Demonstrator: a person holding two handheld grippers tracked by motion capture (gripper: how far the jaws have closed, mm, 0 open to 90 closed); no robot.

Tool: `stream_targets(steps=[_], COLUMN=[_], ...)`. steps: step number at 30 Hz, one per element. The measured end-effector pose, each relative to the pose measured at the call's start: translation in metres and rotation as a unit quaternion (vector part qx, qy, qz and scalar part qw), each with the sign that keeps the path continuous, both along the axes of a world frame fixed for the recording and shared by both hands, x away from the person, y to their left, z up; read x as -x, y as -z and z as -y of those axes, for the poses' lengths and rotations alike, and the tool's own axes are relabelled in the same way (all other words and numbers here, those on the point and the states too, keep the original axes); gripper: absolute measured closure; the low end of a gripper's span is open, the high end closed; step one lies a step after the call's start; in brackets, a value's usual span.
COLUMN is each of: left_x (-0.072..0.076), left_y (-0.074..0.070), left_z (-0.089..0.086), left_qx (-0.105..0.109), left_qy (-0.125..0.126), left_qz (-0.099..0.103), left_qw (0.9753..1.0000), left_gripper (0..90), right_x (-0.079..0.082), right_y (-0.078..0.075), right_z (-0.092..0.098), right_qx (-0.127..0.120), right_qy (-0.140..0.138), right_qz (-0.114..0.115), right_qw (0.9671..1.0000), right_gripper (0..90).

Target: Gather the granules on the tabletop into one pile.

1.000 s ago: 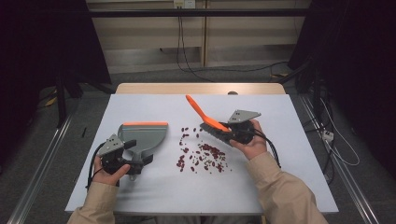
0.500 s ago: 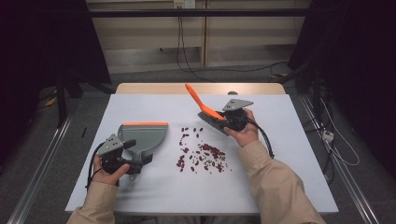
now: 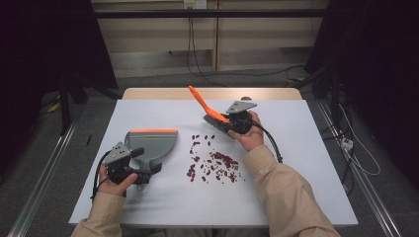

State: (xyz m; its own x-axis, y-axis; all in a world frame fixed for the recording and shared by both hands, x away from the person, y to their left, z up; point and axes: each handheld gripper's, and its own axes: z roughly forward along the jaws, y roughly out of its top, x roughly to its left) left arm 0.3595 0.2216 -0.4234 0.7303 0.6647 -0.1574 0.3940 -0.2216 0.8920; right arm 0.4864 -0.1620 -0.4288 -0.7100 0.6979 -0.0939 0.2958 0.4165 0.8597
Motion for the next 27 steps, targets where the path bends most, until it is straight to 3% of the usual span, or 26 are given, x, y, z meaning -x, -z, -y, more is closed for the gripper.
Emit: stream_targets(steps=[7, 16, 21, 27], left_x=[-0.001, -0.001, -0.001, 0.0], left_y=[0.0, 0.0, 0.001, 0.0], left_z=[-0.001, -0.002, -0.001, -0.001], left_qx=[-0.001, 0.001, 0.0, -0.001], left_qy=[-0.004, -0.007, -0.007, -0.006], left_qz=[0.001, -0.001, -0.001, 0.0], left_qw=[1.0, 1.0, 1.0, 1.0], left_gripper=[5.3, 5.3, 5.3, 5.3], right_x=[-0.011, -0.015, -0.009, -0.002], right_y=[-0.002, 0.011, 0.012, 0.011], right_z=[-0.016, -0.039, -0.046, -0.043], right_qx=[0.003, 0.028, 0.046, 0.049], right_qy=[-0.003, -0.046, -0.087, -0.133], right_qz=[0.015, 0.01, 0.008, 0.0], right_qw=[0.9999, 0.9985, 0.9951, 0.9898], right_gripper=[71.2, 71.3, 71.2, 71.0])
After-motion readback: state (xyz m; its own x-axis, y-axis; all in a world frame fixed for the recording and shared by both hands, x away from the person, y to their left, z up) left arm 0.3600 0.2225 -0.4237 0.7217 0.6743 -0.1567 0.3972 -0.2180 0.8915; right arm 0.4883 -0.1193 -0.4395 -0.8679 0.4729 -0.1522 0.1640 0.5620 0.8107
